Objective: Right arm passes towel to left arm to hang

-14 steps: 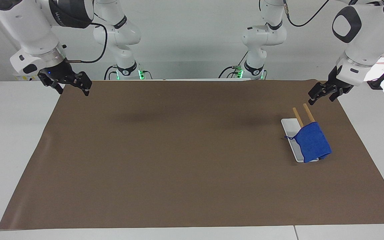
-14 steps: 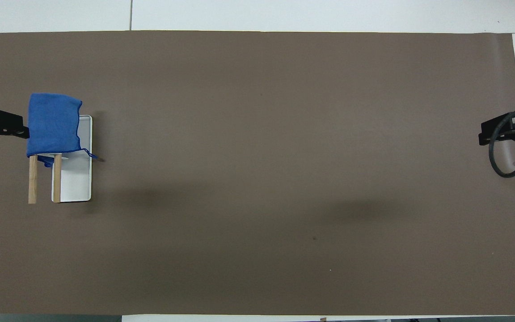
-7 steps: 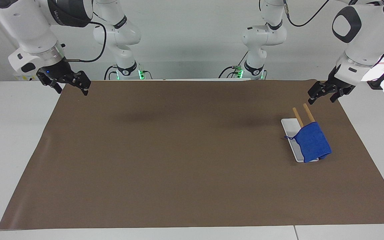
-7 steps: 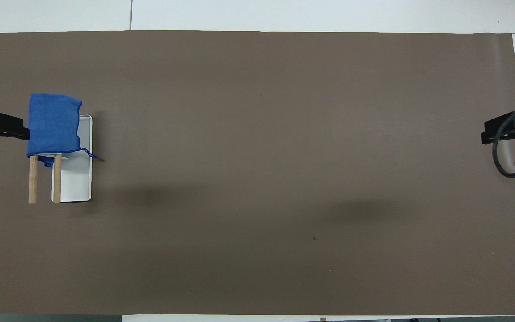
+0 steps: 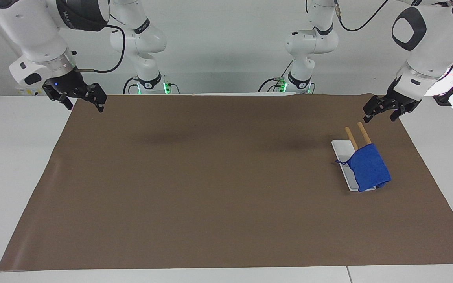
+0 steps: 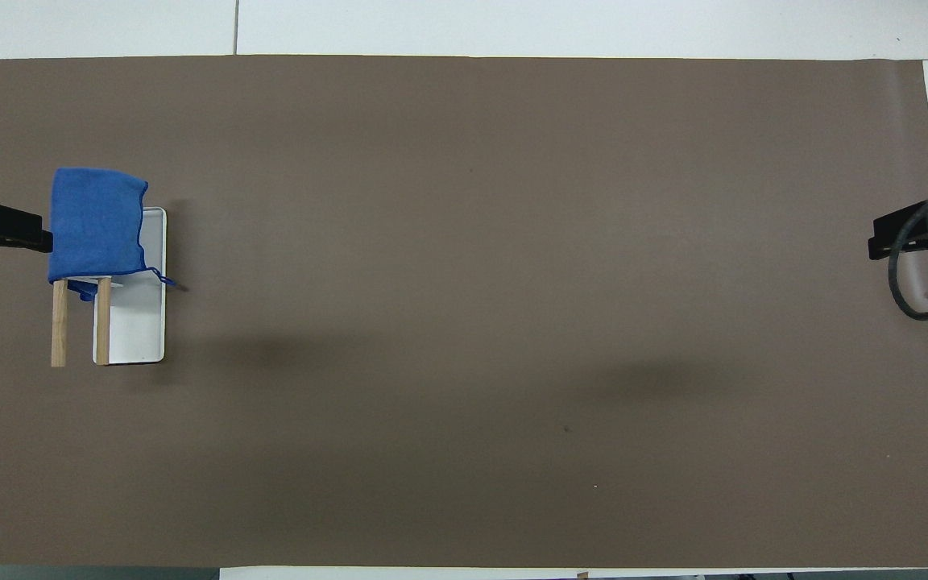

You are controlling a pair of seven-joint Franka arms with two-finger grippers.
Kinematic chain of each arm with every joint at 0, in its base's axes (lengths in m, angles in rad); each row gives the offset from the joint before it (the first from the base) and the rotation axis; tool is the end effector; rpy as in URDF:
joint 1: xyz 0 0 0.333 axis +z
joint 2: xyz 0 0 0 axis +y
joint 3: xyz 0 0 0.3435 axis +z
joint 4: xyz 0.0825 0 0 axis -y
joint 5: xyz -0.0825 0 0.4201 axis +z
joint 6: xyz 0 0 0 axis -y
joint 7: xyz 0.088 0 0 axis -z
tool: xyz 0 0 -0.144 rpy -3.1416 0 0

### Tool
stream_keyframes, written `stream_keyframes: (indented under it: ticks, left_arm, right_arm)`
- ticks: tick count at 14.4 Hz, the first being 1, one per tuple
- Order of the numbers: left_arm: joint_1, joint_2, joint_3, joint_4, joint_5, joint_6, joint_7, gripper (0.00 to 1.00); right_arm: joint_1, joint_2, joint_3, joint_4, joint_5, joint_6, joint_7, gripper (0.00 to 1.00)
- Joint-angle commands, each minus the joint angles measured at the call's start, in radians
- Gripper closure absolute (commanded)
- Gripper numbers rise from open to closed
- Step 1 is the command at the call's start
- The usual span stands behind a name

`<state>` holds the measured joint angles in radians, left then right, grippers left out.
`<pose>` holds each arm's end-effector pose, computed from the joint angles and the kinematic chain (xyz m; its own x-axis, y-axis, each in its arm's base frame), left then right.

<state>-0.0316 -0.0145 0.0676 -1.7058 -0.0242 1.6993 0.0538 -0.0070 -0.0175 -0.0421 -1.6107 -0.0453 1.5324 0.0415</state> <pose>0.5934 0.0184 0.5658 0.9998 -0.0147 0.0093 -0.0149 -0.9996 0.0245 0.5764 -0.0352 0.6020 0.9940 -0.0920 -0.0588 -0.0893 -0.9949 0.0470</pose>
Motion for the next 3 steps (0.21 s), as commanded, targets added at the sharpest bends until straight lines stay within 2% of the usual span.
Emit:
stream_keyframes:
  ticks: [1, 3]
  left_arm:
    - [0.001, -0.010, 0.001, -0.017, -0.002, 0.011, 0.014, 0.00]
    - [0.001, -0.015, 0.001, -0.023, -0.002, 0.013, 0.009, 0.00]
  right_arm:
    - [-0.008, -0.009, 0.002, -0.006, 0.016, 0.000, -0.017, 0.00]
    - [-0.007, -0.010, 0.002, -0.006, 0.016, -0.001, -0.017, 0.00]
